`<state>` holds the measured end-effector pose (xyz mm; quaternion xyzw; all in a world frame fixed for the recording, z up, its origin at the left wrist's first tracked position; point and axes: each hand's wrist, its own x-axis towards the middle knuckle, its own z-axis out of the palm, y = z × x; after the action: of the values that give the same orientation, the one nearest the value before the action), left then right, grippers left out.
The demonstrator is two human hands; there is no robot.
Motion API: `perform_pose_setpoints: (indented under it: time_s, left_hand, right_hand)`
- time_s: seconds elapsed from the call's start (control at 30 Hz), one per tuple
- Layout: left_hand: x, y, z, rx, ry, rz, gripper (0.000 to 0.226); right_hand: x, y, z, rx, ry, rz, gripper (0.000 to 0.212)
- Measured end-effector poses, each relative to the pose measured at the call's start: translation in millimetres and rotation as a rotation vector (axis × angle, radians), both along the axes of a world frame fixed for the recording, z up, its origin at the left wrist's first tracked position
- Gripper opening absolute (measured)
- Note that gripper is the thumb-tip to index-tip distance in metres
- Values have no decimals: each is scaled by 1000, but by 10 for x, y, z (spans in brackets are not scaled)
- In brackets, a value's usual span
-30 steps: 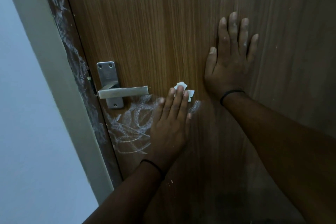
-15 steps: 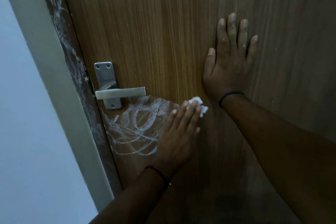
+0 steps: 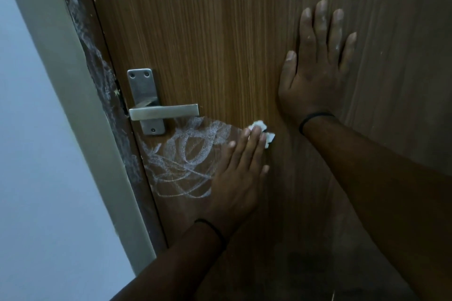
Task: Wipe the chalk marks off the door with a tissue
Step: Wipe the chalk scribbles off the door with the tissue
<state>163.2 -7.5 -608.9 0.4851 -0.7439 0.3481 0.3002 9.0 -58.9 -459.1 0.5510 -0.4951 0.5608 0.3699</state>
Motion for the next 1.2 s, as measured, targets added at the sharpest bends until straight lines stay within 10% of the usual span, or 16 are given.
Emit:
perform_pose_setpoints:
  time_s: [1.2]
  left_hand:
    - [124,53,246,-39,308,85,57]
  right_hand:
    - [-4,-56,-15,-36,0,-3,58]
